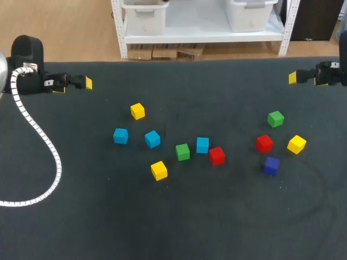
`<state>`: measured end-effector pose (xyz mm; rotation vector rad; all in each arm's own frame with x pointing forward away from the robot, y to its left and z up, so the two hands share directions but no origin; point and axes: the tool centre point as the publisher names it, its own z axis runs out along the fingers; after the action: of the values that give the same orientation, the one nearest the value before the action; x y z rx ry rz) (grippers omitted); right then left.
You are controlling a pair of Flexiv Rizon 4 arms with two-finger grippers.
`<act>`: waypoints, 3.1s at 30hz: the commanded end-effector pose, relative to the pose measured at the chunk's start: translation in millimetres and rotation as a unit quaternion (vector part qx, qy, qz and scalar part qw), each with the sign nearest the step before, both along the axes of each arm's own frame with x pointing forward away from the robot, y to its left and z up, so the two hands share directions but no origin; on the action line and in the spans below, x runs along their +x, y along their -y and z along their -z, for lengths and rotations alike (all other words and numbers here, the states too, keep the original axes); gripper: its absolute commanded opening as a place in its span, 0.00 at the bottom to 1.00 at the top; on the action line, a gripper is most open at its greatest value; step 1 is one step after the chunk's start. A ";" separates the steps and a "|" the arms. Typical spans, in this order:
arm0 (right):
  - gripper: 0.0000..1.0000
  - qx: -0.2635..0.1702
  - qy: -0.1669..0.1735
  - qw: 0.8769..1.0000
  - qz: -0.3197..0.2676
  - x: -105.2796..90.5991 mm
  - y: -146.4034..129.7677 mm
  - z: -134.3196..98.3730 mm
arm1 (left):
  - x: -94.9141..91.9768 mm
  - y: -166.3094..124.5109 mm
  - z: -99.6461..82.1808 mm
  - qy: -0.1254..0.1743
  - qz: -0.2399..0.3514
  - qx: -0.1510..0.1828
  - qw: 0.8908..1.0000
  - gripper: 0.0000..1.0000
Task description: Place the blue cubes, place green cubes on the blue cubes, place the yellow cubes on the green cubes, then place the red cubes on the yellow cubes, and place purple cube on the red cubes.
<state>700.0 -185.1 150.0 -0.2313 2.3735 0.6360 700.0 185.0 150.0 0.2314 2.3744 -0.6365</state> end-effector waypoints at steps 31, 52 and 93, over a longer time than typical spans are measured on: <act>1.00 0.000 0.000 1.000 0.000 0.0 0.0 0.0 | 0.0 0.0 0.0 0.000 0.000 0.000 1.000 1.00; 1.00 0.000 0.000 1.000 0.000 0.0 0.0 0.0 | 0.0 0.0 0.0 0.000 0.000 0.000 1.000 1.00; 1.00 -0.175 0.050 0.932 -0.315 -68.4 -103.5 -10.9 | 0.0 0.0 0.0 0.000 0.000 0.000 1.000 1.00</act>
<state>629.2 -91.5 162.9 -1.0303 2.2972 0.4725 700.0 185.0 150.0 0.2314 2.3744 -0.6364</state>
